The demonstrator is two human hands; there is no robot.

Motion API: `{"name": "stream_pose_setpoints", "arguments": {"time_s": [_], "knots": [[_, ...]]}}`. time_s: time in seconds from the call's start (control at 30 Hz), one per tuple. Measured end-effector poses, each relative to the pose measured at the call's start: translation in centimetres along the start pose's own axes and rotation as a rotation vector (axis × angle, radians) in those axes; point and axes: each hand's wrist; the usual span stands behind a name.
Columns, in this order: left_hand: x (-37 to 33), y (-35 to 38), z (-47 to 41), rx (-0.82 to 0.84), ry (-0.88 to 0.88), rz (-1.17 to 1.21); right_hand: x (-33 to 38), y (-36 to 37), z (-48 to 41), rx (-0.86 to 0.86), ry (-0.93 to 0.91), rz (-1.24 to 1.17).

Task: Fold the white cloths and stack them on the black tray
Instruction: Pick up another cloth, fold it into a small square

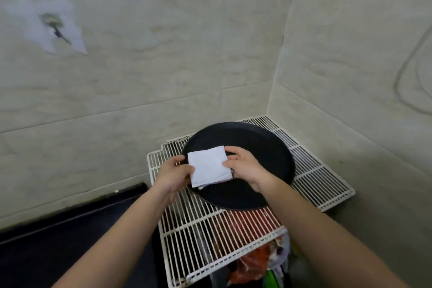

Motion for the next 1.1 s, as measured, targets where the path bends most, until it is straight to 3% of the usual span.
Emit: {"name": "stream_pose_setpoints", "arguments": {"time_s": [0.4, 0.87, 1.0, 1.1], "knots": [[1.2, 1.5, -3.2, -0.192, 0.067, -0.183, -0.2, -1.7, -5.5, 0.036, 0.006, 0.078], [1.6, 1.4, -1.3, -0.192, 0.262, -0.576, -1.8, -3.6, -5.2, 0.033, -0.083, 0.186], [1.7, 1.3, -1.2, -0.201, 0.58, -0.895, -2.0, -3.3, -4.5, 0.017, -0.39, 0.618], [3.2, 0.7, -2.1, -0.065, 0.521, -1.188, -2.7, -2.3, -3.8, 0.172, -0.495, 1.083]]}}
Point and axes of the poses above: each hand's wrist, its own z-axis away from the middle knuckle, its own y-axis out of the palm, x = y × z, and after that the axes turned 6 degrees about -z, right-handed
